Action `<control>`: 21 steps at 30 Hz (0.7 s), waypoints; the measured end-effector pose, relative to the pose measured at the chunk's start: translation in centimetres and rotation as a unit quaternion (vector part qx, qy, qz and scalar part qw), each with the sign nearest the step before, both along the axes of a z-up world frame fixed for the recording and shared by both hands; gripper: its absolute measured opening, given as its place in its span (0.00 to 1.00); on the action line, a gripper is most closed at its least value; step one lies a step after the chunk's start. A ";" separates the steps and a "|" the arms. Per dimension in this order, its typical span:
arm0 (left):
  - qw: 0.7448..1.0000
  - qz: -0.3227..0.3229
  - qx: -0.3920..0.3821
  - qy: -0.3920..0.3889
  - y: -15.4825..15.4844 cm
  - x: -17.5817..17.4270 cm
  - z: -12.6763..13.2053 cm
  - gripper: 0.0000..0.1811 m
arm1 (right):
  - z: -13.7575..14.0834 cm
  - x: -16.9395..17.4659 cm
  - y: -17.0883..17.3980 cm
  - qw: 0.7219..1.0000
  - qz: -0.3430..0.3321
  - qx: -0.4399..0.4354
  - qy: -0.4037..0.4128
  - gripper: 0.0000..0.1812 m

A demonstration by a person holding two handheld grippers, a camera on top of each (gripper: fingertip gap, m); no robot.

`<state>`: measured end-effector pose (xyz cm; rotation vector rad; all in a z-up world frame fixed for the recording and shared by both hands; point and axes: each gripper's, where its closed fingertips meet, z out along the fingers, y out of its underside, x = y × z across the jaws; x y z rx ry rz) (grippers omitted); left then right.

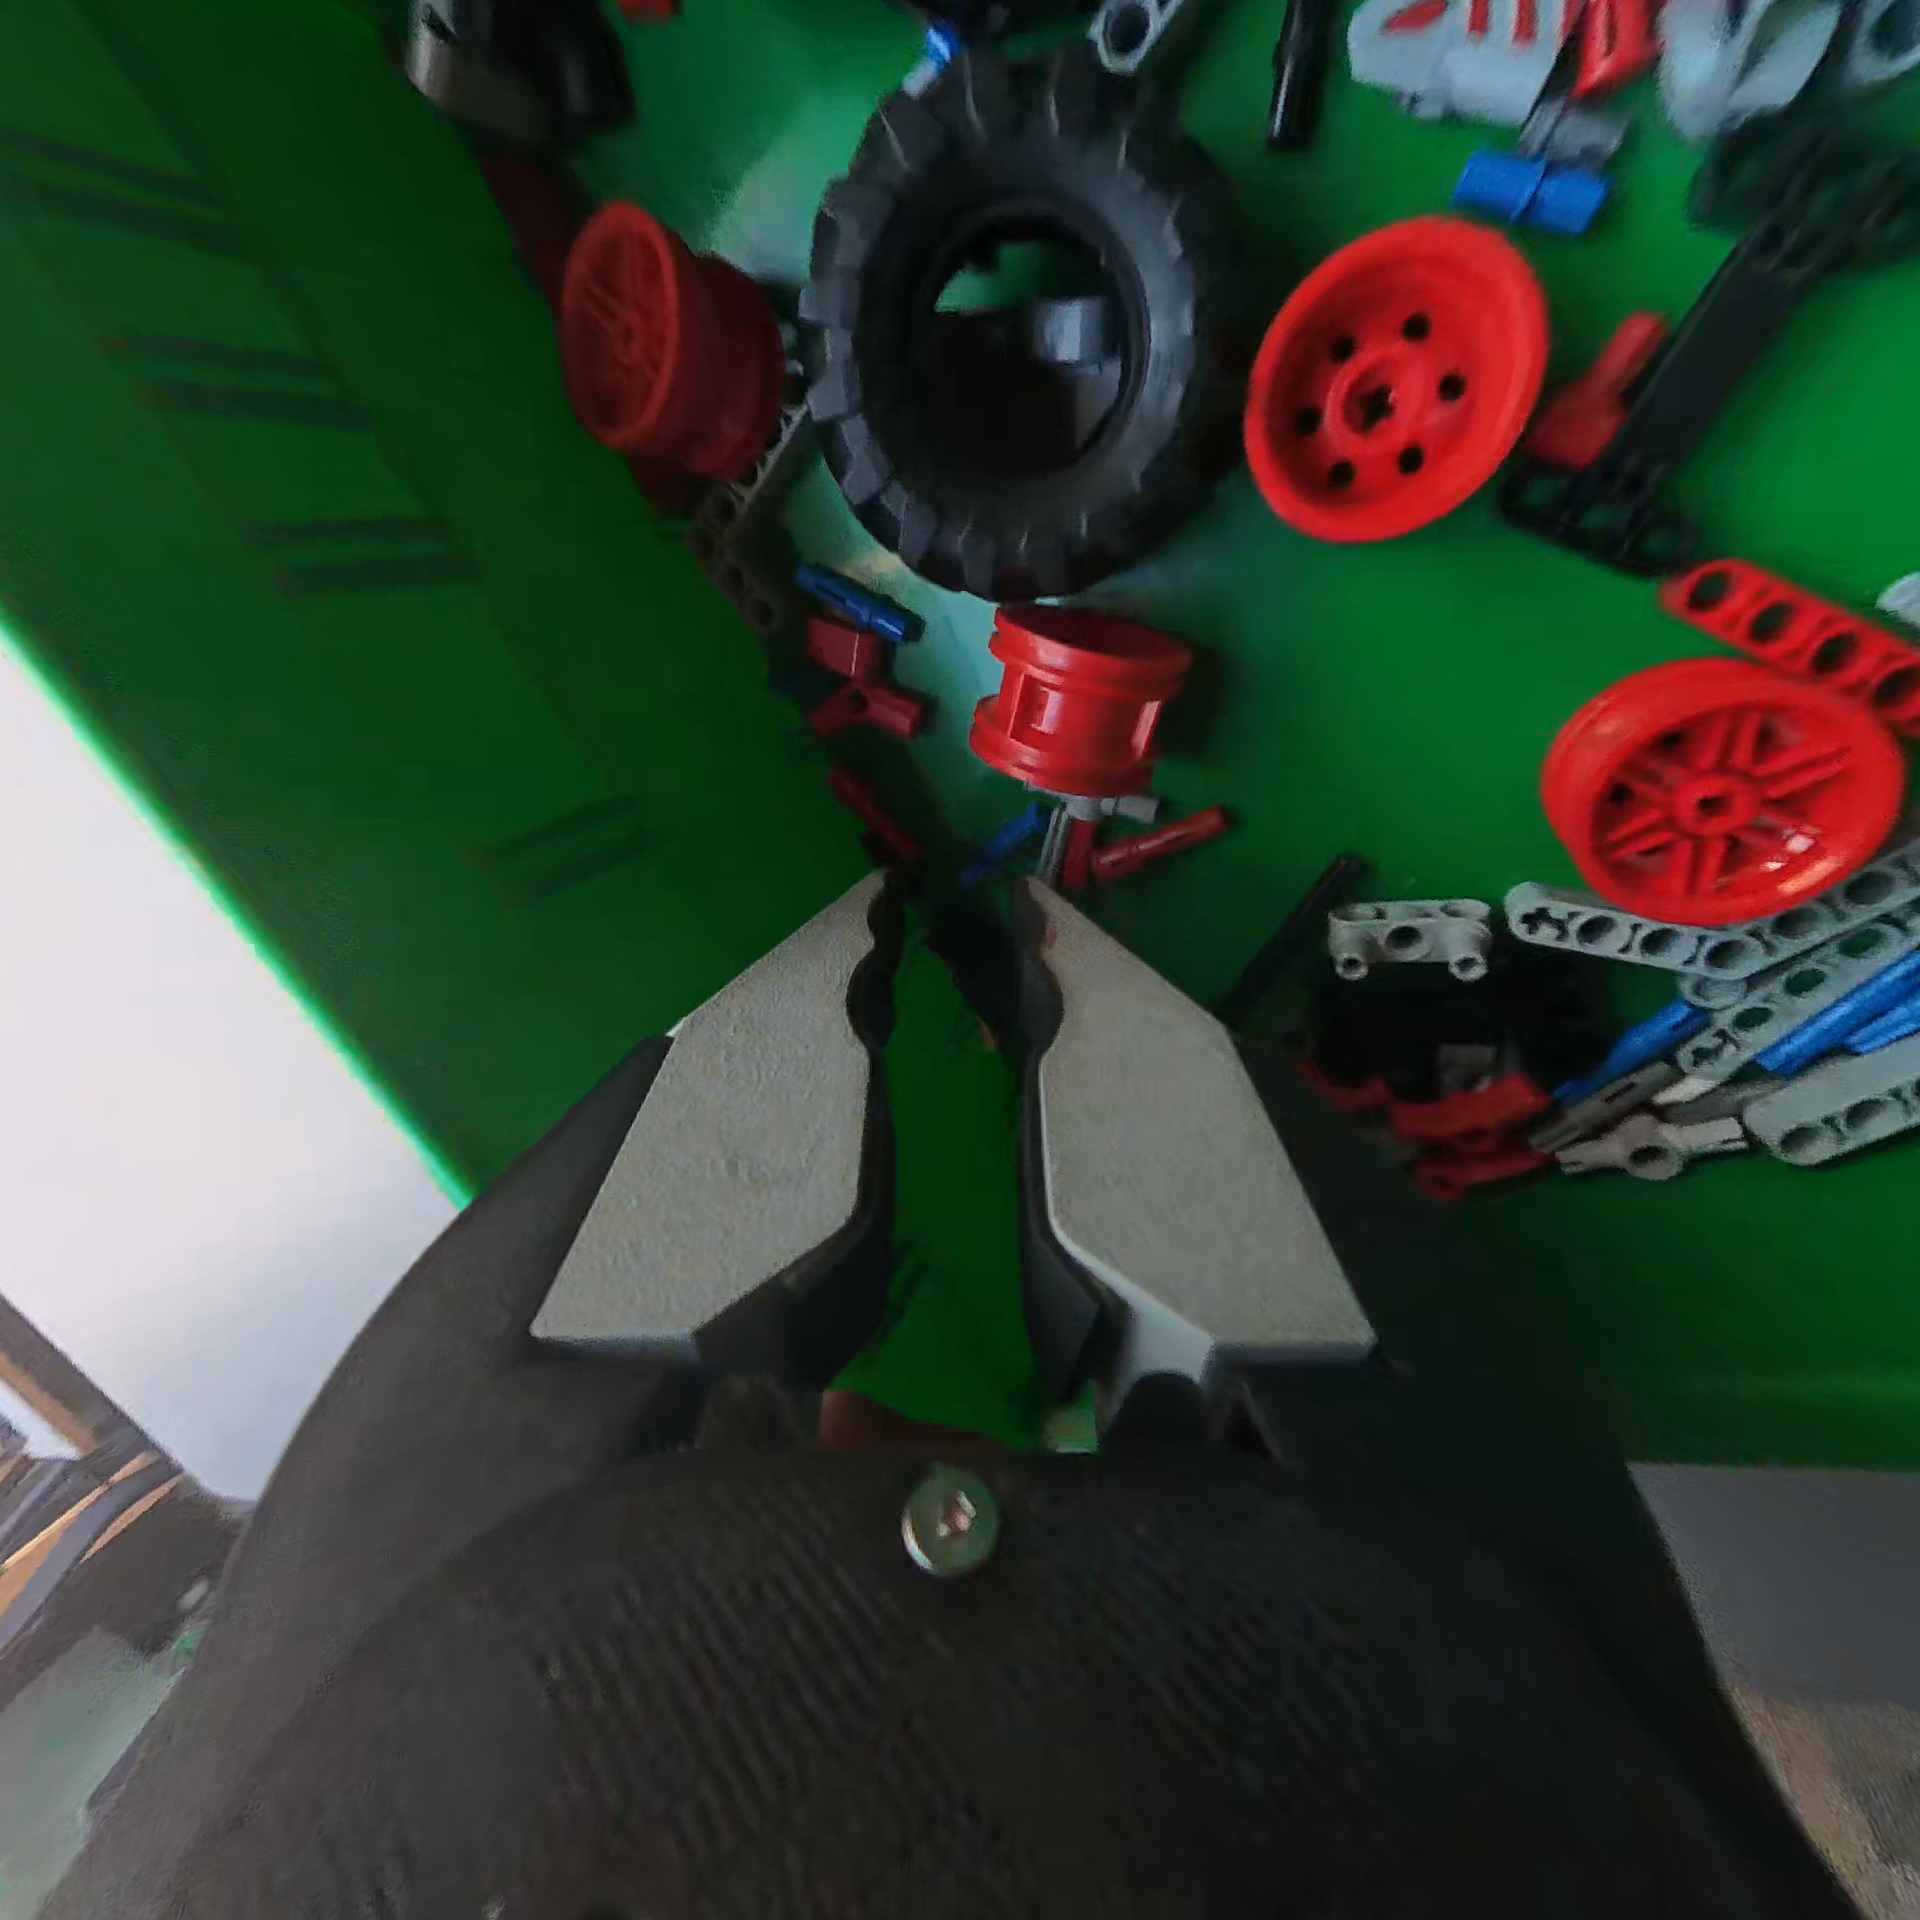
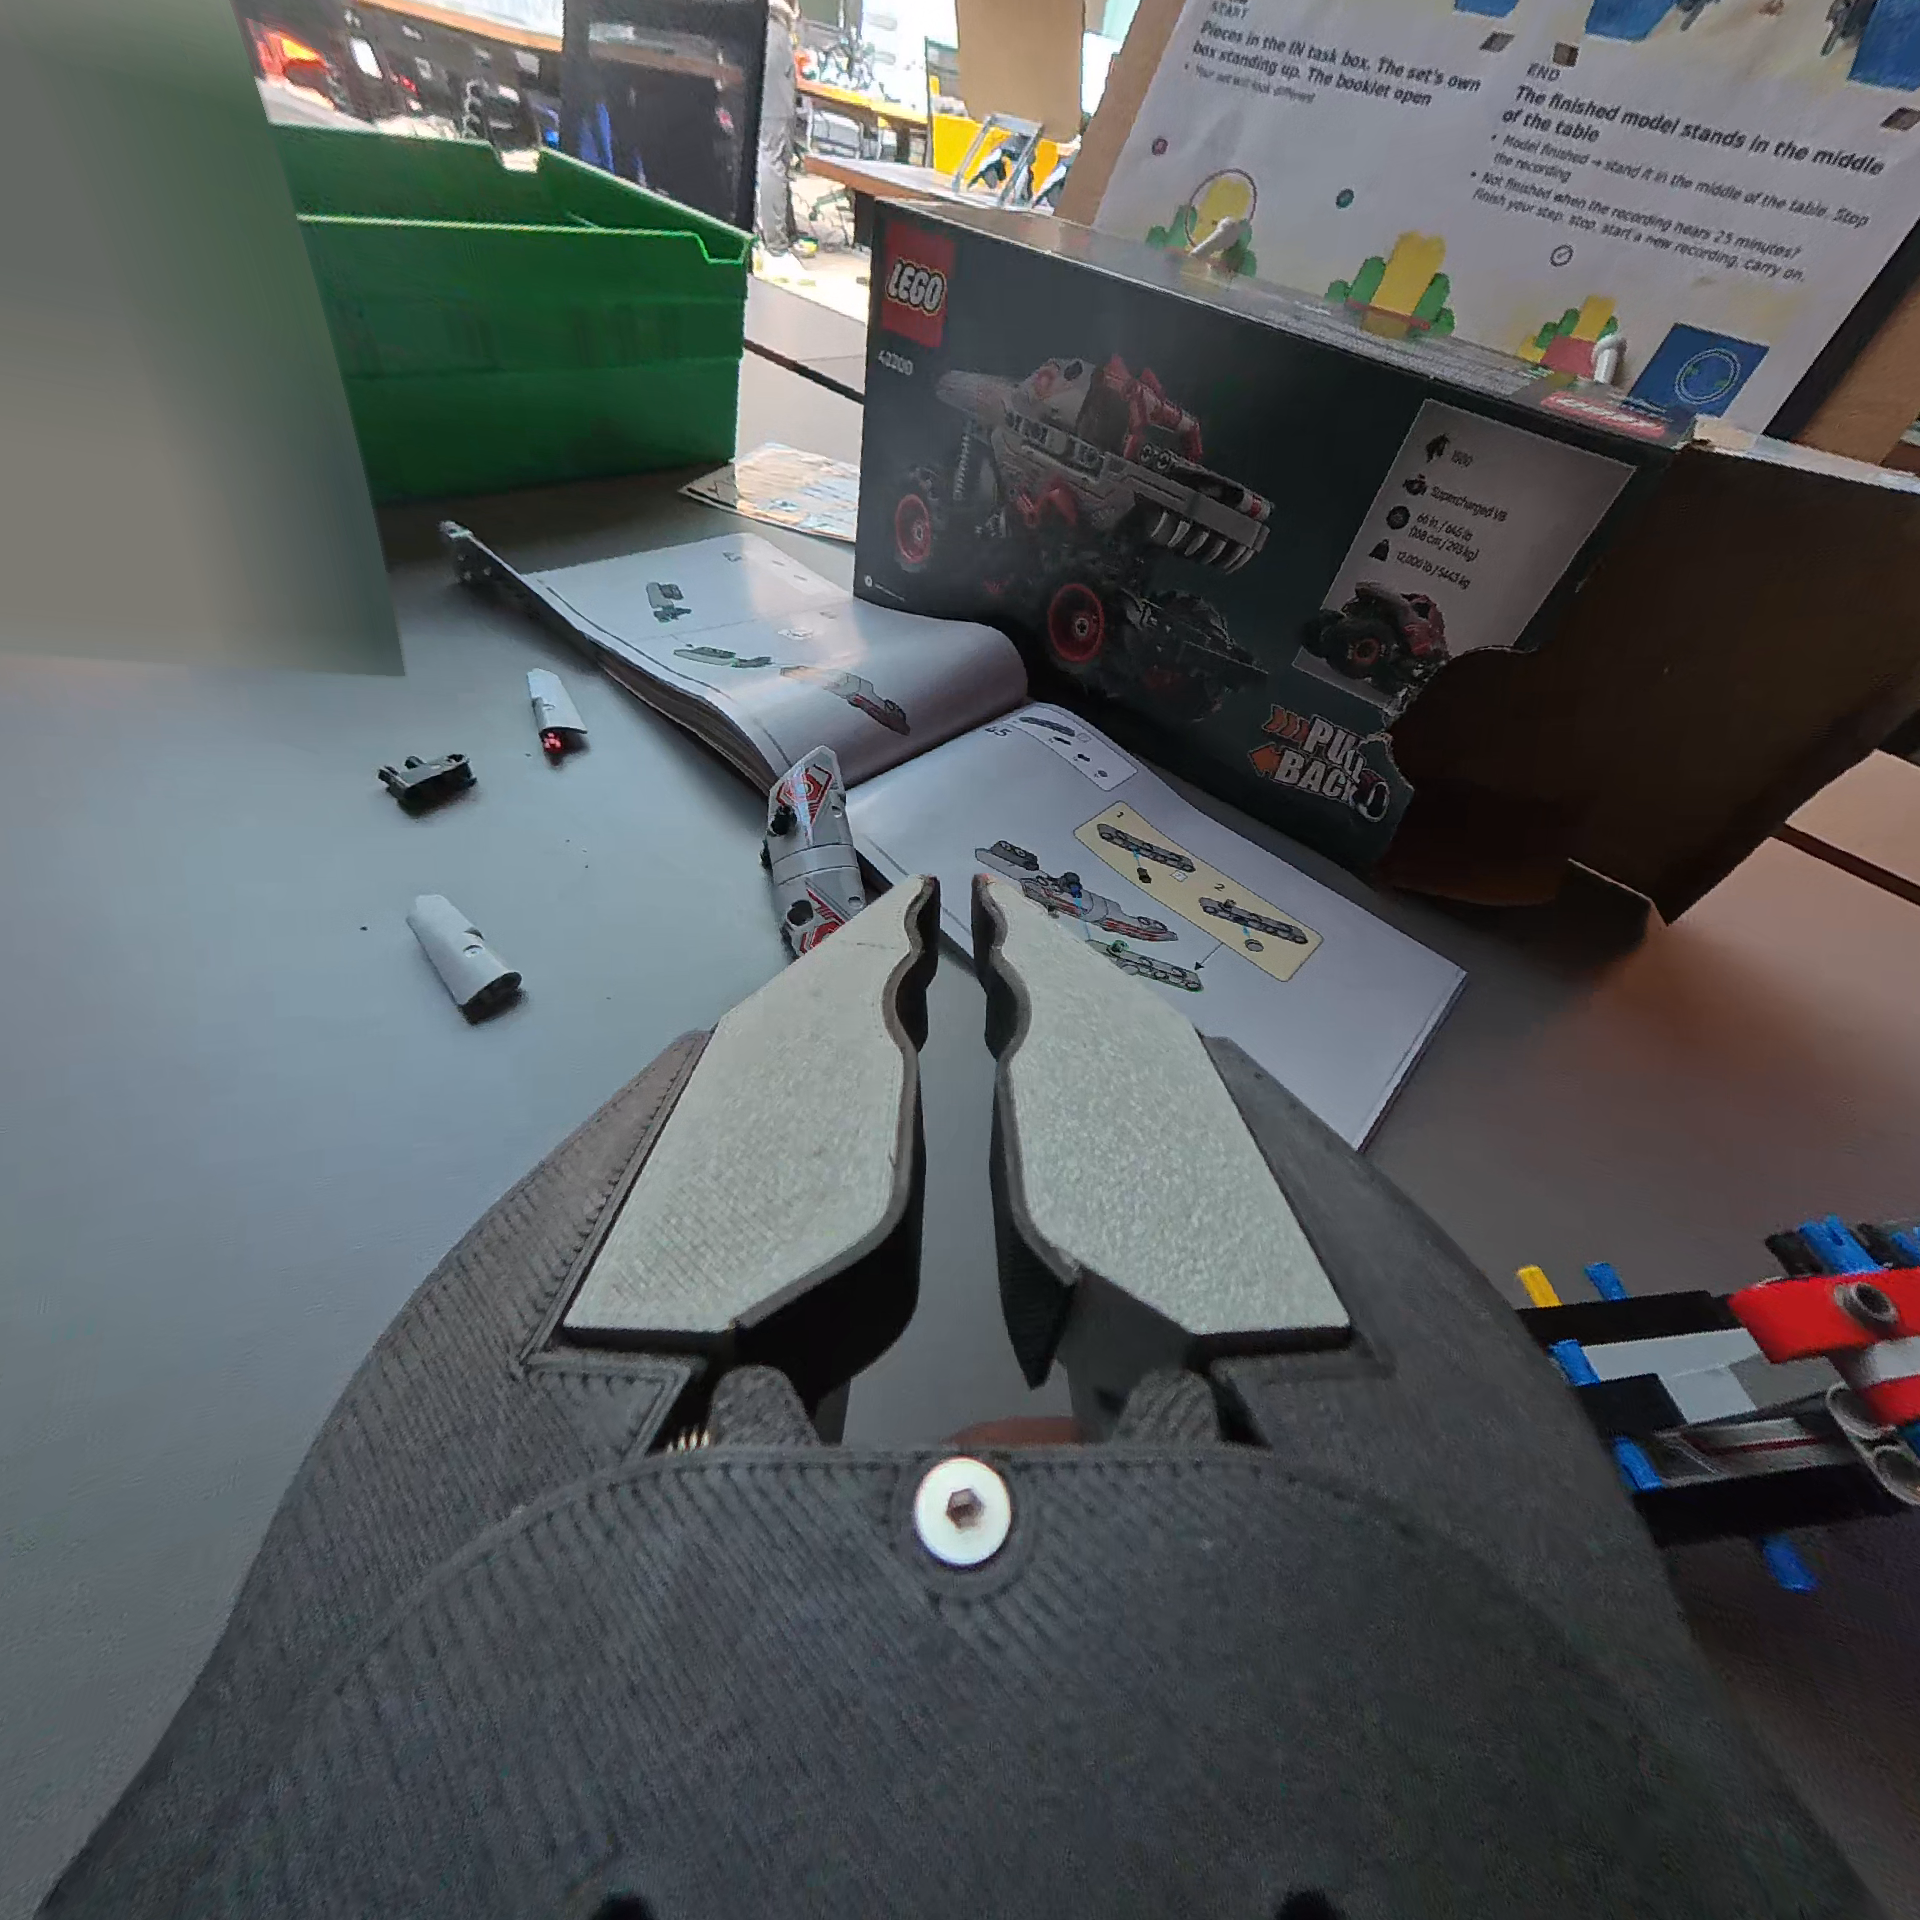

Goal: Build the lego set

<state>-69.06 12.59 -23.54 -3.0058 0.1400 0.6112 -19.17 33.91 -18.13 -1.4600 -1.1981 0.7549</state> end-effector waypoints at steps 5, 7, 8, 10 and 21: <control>1.000 -0.003 -0.005 -0.008 0.1 0.6 -0.5 0.09 | 0.3 0.2 -0.3 1.000 0.004 0.000 0.009 0.01; 1.000 -0.005 -0.003 -0.008 0.1 0.8 -0.6 0.08 | 0.4 0.3 -0.4 1.000 0.004 0.000 0.012 0.00; 1.000 -0.008 -0.002 -0.008 0.2 1.0 -0.6 0.07 | 0.4 0.3 -0.4 1.000 0.004 0.000 0.013 0.00; 1.000 -0.011 0.002 -0.014 0.1 1.4 -0.5 0.08 | 0.3 0.2 -0.4 1.000 0.006 -0.003 0.011 0.01; 0.999 -0.025 0.022 -0.019 0.1 2.3 0.3 0.11 | 0.2 0.1 -0.3 1.000 0.004 -0.004 0.007 0.00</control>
